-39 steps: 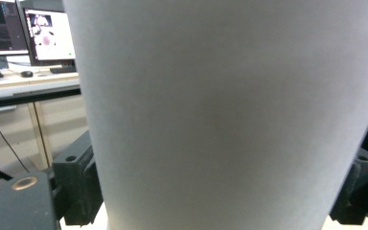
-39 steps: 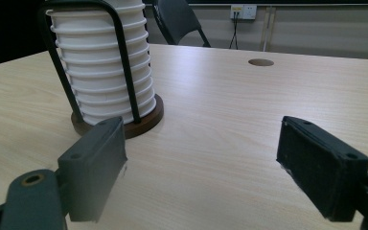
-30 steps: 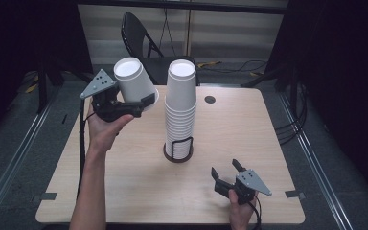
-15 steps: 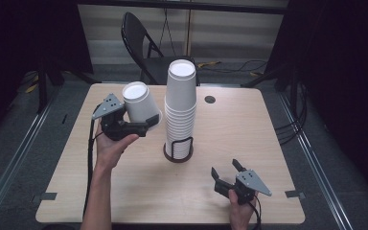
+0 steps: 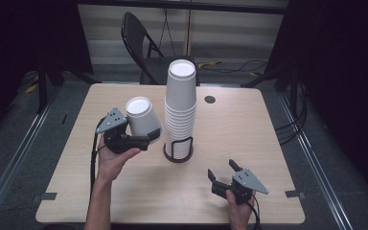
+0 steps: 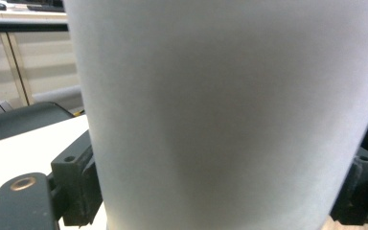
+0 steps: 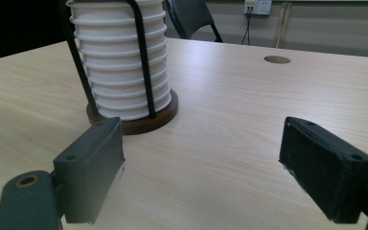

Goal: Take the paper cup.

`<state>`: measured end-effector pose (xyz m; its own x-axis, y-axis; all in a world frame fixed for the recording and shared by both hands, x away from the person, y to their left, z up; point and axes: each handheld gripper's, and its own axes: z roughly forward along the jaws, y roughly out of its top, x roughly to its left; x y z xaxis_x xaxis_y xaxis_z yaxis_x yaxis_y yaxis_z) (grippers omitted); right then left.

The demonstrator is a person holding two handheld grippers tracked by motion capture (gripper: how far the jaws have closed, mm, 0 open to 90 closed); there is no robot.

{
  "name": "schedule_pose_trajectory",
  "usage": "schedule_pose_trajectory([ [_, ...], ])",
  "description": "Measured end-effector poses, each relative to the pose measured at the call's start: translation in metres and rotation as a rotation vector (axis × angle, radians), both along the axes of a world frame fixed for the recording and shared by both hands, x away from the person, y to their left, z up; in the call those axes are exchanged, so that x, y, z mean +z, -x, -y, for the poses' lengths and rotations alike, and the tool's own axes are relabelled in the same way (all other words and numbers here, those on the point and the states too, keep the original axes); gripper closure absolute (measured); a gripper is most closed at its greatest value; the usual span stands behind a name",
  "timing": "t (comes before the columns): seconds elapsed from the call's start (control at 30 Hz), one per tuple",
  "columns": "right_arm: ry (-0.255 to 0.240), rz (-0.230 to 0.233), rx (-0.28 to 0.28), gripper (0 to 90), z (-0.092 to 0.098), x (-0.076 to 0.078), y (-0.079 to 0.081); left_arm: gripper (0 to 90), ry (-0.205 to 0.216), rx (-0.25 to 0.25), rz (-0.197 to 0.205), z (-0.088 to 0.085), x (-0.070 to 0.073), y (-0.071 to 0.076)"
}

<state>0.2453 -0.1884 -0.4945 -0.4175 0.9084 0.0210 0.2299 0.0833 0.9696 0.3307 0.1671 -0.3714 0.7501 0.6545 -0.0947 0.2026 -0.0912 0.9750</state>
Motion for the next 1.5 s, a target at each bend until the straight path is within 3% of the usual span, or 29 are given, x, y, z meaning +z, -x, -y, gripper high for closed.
schedule_pose_trajectory([
  [0.2,0.042,-0.008,0.012,15.0,-0.012,0.000,0.003,13.6,-0.002,-0.022,-0.037,0.009,-0.015,0.006],
  [0.23,0.040,-0.012,0.016,15.1,-0.015,0.000,0.003,13.6,-0.018,-0.019,-0.048,0.011,-0.018,0.007],
  [0.33,0.031,-0.012,0.066,14.9,-0.023,0.000,0.005,13.6,-0.009,-0.035,-0.070,0.014,-0.025,0.011],
  [0.5,0.026,-0.027,0.077,17.9,-0.035,0.001,0.007,13.5,-0.029,-0.068,-0.096,0.018,-0.036,0.016],
  [0.57,0.037,-0.026,0.092,19.6,-0.039,0.001,0.007,13.5,-0.015,-0.066,-0.109,0.020,-0.039,0.018],
  [0.67,0.039,-0.026,0.110,24.0,-0.044,0.001,0.009,13.5,-0.028,-0.063,-0.118,0.021,-0.041,0.020],
  [0.77,0.017,-0.022,0.161,29.7,-0.049,0.000,0.010,13.5,0.014,-0.080,-0.171,0.022,-0.046,0.024],
  [0.8,0.017,-0.022,0.161,29.7,-0.049,0.000,0.010,13.5,0.014,-0.080,-0.171,0.022,-0.046,0.024],
  [0.93,0.009,-0.008,0.192,31.9,-0.053,0.000,0.012,13.4,0.081,-0.102,-0.223,0.023,-0.053,0.027],
  [1.03,0.005,0.006,0.215,33.4,-0.057,0.000,0.013,13.5,0.081,-0.109,-0.265,0.028,-0.061,0.028],
  [1.27,-0.013,0.030,0.256,36.2,-0.064,0.000,0.014,13.5,0.080,-0.129,-0.303,0.039,-0.072,0.033],
  [1.43,-0.029,0.054,0.286,39.8,-0.069,0.002,0.016,13.5,0.123,-0.173,-0.355,0.046,-0.077,0.034],
  [1.5,-0.031,0.064,0.293,40.5,-0.070,0.003,0.017,13.5,0.125,-0.161,-0.369,0.047,-0.078,0.034],
])
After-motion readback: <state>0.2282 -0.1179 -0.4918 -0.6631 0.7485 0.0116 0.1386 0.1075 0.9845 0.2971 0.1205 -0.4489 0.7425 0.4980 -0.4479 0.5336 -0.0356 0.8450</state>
